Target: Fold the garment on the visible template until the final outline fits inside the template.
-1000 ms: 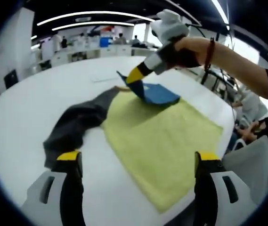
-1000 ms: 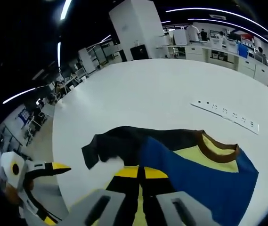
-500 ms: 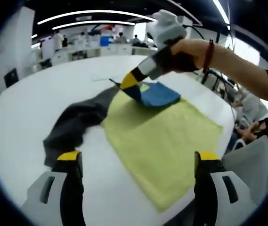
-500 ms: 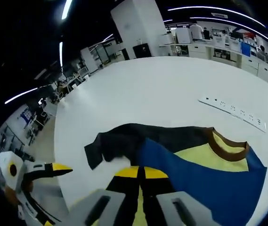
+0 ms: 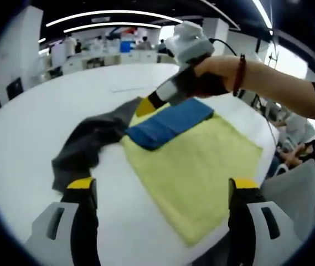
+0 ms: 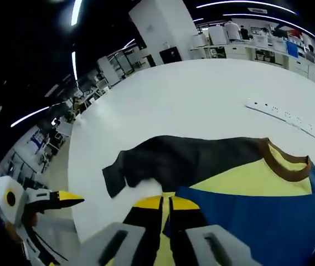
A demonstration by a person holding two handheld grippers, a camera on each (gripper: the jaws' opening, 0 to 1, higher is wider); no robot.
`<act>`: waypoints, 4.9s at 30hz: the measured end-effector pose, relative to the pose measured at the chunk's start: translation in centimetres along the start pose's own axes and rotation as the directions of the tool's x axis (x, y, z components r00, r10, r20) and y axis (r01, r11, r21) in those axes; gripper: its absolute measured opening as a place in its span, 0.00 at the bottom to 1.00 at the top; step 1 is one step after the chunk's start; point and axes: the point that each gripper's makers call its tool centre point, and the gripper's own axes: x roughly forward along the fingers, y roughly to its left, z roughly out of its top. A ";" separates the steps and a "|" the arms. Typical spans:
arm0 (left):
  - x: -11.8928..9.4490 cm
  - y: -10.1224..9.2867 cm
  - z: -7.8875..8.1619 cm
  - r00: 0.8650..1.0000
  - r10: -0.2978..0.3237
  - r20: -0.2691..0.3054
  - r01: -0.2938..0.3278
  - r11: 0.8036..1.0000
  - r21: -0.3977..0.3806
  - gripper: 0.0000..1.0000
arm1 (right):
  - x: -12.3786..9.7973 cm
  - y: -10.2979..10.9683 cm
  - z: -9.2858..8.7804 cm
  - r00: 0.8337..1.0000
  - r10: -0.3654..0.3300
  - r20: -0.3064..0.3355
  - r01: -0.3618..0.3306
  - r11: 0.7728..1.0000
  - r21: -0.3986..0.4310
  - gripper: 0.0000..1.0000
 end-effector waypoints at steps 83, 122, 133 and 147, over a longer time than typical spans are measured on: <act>0.4 -0.8 1.7 0.999 0.010 0.035 -0.012 0.999 0.046 0.99 | -18.1 -23.9 -14.5 0.912 -0.410 -0.007 0.409 0.907 0.100 0.33; 0.3 -0.4 1.6 0.999 0.018 0.031 -0.019 0.999 0.037 0.96 | -14.9 -20.2 -14.4 0.968 -0.248 0.044 0.240 0.961 0.140 0.00; 0.2 -0.2 1.5 0.999 0.023 0.026 -0.024 0.999 0.039 0.96 | -16.7 -22.3 -14.9 0.935 -0.356 0.013 0.353 0.931 0.096 0.00; 0.2 -0.3 1.6 0.999 0.024 0.025 -0.025 0.999 0.049 0.96 | -16.6 -22.7 -15.5 0.911 -0.410 -0.040 0.411 0.912 0.008 0.00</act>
